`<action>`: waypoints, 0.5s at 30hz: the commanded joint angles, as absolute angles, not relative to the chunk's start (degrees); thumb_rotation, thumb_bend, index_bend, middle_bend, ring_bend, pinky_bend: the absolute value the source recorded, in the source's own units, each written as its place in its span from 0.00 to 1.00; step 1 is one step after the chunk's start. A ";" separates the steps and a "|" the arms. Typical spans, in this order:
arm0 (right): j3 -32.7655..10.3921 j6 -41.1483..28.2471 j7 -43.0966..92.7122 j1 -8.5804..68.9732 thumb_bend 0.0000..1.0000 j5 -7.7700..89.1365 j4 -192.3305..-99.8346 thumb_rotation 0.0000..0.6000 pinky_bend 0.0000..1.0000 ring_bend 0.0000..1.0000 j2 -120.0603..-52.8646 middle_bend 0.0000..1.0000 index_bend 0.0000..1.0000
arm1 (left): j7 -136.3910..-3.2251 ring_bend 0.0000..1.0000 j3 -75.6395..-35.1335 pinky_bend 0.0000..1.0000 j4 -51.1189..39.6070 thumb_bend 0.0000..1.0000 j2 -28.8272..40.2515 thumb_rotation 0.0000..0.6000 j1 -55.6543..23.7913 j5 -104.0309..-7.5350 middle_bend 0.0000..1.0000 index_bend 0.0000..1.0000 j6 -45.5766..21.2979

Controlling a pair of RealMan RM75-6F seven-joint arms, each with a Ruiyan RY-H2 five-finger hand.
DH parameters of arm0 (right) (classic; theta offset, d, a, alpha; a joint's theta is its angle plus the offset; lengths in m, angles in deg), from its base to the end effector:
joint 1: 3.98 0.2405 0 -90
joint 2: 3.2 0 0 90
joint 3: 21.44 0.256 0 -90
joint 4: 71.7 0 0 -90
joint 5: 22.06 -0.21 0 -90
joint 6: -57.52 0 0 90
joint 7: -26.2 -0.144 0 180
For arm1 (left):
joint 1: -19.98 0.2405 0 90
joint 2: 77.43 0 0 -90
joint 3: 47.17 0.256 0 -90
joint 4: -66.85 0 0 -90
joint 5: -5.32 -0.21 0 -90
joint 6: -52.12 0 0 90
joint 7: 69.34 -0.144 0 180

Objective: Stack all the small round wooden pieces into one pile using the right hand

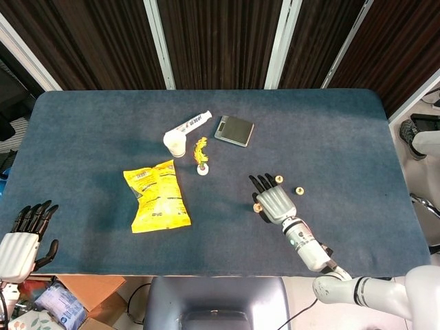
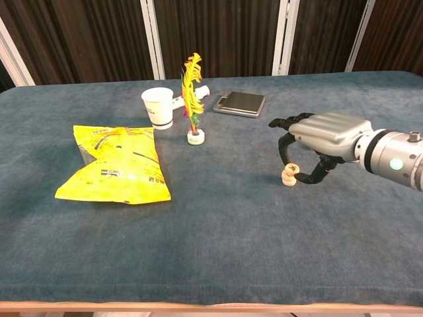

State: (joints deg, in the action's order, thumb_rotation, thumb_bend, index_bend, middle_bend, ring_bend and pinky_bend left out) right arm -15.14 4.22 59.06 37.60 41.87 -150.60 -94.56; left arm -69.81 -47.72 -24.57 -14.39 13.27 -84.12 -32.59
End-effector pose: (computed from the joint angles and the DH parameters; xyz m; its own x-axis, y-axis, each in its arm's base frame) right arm -0.1777 -0.3366 -0.0357 0.6910 -0.2136 0.6906 -0.7011 -0.4306 0.5684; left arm -0.3058 0.1825 0.1569 0.4429 0.0312 0.8960 0.8936 -0.0962 -0.4384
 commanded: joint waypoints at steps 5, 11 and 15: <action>-15.08 3.98 60.13 37.87 0.49 41.04 -149.63 1.00 0.00 0.00 -95.16 0.09 0.65 | -69.61 0.00 -47.66 0.03 -24.51 0.50 -14.48 1.00 13.30 -84.24 0.01 0.00 -32.59; -14.64 4.52 60.05 38.27 0.49 40.00 -149.15 1.00 0.00 0.00 -95.50 0.09 0.63 | -69.44 0.00 -47.58 0.03 -24.65 0.50 -14.59 1.00 13.39 -84.20 0.02 0.00 -32.56; -14.87 4.97 60.94 38.50 0.49 39.13 -149.17 1.00 0.00 0.00 -95.58 0.09 0.58 | -69.32 0.00 -47.62 0.03 -24.79 0.50 -14.73 1.00 13.46 -84.01 0.02 0.00 -32.55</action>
State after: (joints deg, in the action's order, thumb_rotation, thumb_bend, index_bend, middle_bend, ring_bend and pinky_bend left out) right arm -14.79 4.85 60.66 38.44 39.39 -149.12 -95.57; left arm -69.32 -47.61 -24.79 -14.72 13.46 -84.02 -32.55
